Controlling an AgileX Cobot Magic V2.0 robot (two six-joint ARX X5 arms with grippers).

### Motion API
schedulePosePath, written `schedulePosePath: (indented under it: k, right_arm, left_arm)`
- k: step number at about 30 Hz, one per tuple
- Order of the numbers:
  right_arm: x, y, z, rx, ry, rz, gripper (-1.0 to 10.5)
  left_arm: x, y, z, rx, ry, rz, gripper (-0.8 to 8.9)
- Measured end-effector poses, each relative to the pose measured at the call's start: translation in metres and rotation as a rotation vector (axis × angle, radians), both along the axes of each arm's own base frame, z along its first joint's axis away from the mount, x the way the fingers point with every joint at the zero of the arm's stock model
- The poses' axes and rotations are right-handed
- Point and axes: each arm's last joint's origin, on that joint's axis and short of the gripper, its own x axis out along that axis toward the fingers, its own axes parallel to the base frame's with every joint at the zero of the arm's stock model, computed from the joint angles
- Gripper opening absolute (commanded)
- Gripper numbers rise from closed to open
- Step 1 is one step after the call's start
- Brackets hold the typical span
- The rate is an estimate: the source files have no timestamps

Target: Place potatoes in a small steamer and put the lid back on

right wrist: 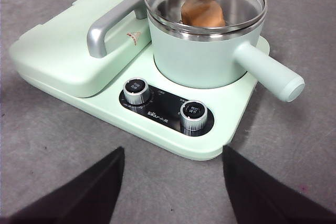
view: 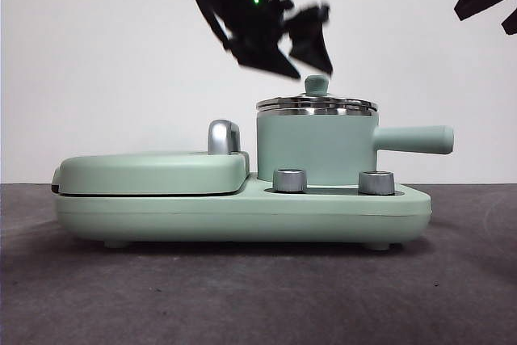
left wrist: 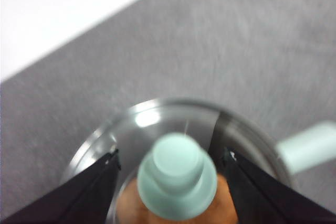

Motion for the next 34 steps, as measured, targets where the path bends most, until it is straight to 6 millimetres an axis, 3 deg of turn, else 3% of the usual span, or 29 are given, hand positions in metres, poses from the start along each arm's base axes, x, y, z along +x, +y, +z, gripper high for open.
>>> schedulePosePath:
  k: [7,13,20,24,29,34]
  right_arm:
    - [0.000,0.000,0.000,0.000,0.000,0.000,2.8]
    - [0.000,0.000,0.000,0.000,0.000,0.000,2.9]
    - [0.000,0.000,0.000,0.001,0.001,0.002,2.9]
    - [0.000,0.000,0.000,0.001,0.001,0.003,2.9]
    - [0.000,0.000,0.000,0.003,0.003,0.009,2.9]
    - [-0.001,0.001,0.000,0.011,0.011,0.030,2.9]
  left_arm:
    - [-0.012,0.036,0.052,-0.199,0.050,0.026,3.16]
    - [-0.018,0.058,0.061,-0.209,0.163,0.075,3.12]
    - [-0.036,0.083,0.081,-0.223,0.150,0.103,3.12]
    - [-0.052,0.095,0.075,-0.218,0.159,0.112,3.12]
    - [-0.074,0.109,0.054,-0.205,0.194,0.125,3.11]
    - [-0.109,0.128,0.035,-0.232,0.197,0.139,3.11]
